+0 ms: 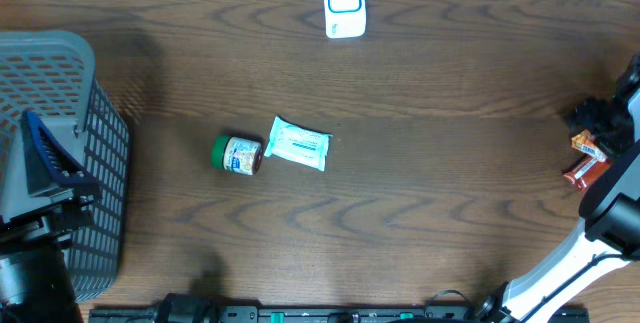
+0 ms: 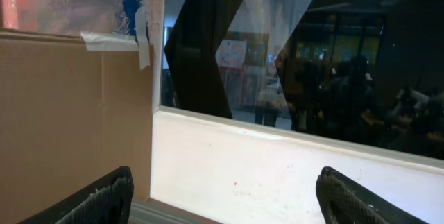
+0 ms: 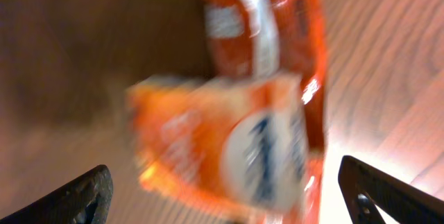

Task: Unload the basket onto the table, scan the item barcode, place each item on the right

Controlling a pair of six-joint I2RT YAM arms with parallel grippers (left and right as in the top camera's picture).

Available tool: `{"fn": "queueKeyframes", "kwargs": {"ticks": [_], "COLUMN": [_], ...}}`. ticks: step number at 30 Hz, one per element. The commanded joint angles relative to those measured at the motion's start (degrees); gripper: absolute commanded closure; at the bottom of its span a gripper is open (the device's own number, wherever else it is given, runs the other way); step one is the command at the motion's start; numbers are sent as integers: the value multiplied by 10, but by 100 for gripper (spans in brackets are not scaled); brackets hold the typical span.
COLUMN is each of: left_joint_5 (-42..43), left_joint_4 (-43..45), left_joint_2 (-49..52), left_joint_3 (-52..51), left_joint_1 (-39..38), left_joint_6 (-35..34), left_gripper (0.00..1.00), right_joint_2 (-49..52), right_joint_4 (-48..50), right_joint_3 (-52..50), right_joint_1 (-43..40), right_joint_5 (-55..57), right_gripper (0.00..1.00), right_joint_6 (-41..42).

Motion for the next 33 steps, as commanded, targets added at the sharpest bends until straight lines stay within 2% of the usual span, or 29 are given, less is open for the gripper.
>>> {"fn": "queueKeyframes", "kwargs": {"ticks": [1, 4, 9, 11, 16, 20, 26, 33], "left_joint_5": [1, 1, 0, 0, 0, 0, 0, 0], "left_joint_4": [3, 3, -11, -11, -12, -13, -13, -13], "left_joint_2": [-4, -4, -6, -6, -9, -9, -9, -9], "left_joint_3": [0, 0, 0, 0, 0, 0, 0, 0], "left_joint_1": [3, 3, 3, 3, 3, 3, 3, 3], "left_joint_6": [-5, -5, -5, -5, -5, -5, -5, -5], "left_gripper": [16, 16, 16, 16, 16, 16, 15, 16], "right_joint_2": [-75, -124, -170, -164, -119, -58, 39, 107], "right_joint_4": [-29, -47, -45, -45, -67, -31, 38, 52], "right_joint_3": [62, 84, 83, 82, 81, 81, 81, 81], "right_joint_1": [32, 76, 191, 248, 384, 474, 541, 559], "right_joint_5": [-65, -94, -262, -326, -391, -414, -511, -495], "right_gripper": [1, 1, 1, 1, 1, 1, 1, 2], "right_joint_6": [-7, -11, -38, -59, -19, -17, -18, -68]}}
